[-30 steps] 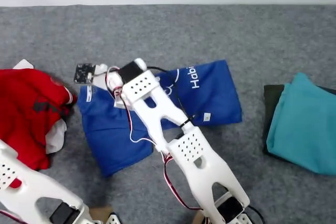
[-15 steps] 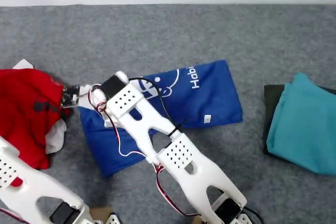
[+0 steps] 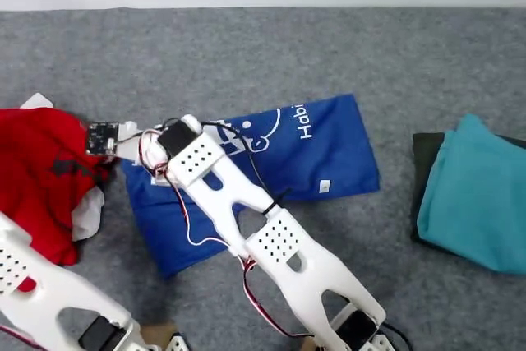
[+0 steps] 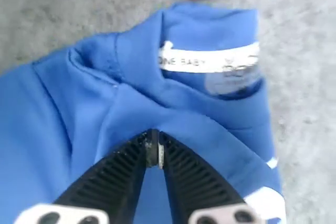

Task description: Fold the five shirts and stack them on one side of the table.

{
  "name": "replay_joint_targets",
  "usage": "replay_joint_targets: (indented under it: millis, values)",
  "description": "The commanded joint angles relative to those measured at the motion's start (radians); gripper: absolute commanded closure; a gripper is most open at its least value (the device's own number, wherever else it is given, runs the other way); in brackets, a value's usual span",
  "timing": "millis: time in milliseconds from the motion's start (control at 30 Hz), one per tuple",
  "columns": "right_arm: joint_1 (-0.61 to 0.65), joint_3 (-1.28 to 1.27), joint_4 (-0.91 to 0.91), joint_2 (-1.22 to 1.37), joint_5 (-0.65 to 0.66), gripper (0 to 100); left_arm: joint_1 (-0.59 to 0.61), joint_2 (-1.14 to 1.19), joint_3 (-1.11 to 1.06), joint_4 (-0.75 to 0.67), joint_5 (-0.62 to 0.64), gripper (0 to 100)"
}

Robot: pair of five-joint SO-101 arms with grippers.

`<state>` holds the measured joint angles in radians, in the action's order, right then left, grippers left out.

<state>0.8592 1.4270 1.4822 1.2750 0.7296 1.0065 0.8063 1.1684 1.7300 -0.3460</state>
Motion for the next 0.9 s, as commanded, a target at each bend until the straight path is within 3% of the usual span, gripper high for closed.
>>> replay_joint_targets:
  millis: [0, 233, 567, 867]
  values:
    - [0.056, 0.055, 0.048, -0.024, -0.015, 98.8, -0.005, -0.075, 0.002, 0.021, -0.003, 95]
    - [0.104, 0.137, 0.226, -0.091, -0.015, 98.8, -0.005, -0.075, 0.002, 0.021, -0.003, 95]
    - [-0.11, 0.222, 0.317, -0.108, -0.02, 98.8, -0.006, -0.075, 0.002, 0.021, -0.003, 95]
    - [-0.18, 0.155, 0.32, -0.148, -0.029, 98.8, -0.003, -0.075, 0.008, 0.02, -0.009, 95]
